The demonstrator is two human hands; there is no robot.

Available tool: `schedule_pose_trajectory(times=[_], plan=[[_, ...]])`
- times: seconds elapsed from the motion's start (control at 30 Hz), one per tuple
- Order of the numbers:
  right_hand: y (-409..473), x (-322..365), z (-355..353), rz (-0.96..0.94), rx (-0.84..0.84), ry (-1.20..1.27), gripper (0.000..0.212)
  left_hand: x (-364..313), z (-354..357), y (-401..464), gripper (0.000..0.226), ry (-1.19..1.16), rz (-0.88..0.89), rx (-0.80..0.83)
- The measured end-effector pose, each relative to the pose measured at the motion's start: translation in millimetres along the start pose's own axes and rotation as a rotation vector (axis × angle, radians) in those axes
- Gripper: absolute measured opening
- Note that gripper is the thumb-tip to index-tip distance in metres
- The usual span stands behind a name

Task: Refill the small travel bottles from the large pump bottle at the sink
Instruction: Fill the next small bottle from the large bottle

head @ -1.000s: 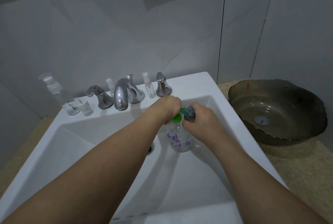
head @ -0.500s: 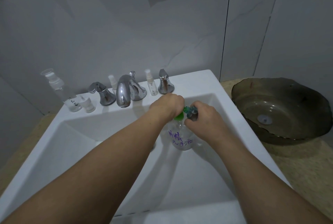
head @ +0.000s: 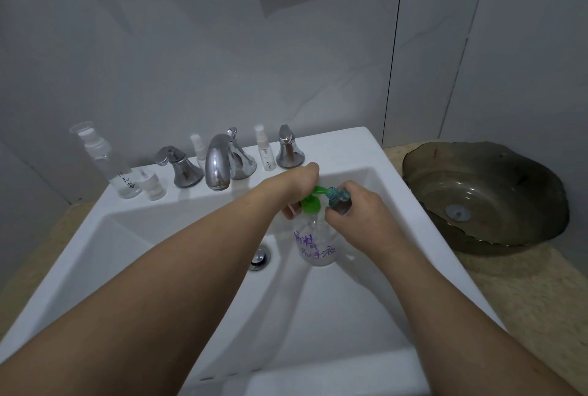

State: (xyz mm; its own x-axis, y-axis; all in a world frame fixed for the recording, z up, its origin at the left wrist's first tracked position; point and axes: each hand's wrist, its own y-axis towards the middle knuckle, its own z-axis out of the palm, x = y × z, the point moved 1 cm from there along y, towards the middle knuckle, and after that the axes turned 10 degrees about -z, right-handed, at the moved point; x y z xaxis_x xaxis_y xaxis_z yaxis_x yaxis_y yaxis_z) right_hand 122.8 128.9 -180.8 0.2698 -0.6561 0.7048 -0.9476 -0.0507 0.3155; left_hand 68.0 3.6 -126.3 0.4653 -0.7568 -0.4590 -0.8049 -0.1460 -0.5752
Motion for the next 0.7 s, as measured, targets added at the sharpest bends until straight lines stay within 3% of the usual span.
schedule_pose_trajectory(times=[0.47, 0.7], plan=[[-2, -3, 1, 0.020, 0.041, -0.002, 0.023, 4, -3, 3, 0.062, 0.017, -0.037, 0.019], [-13, -1, -5, 0.097, -0.014, 0.046, 0.034, 18, 0, 1, 0.067, -0.106, -0.055, 0.014]])
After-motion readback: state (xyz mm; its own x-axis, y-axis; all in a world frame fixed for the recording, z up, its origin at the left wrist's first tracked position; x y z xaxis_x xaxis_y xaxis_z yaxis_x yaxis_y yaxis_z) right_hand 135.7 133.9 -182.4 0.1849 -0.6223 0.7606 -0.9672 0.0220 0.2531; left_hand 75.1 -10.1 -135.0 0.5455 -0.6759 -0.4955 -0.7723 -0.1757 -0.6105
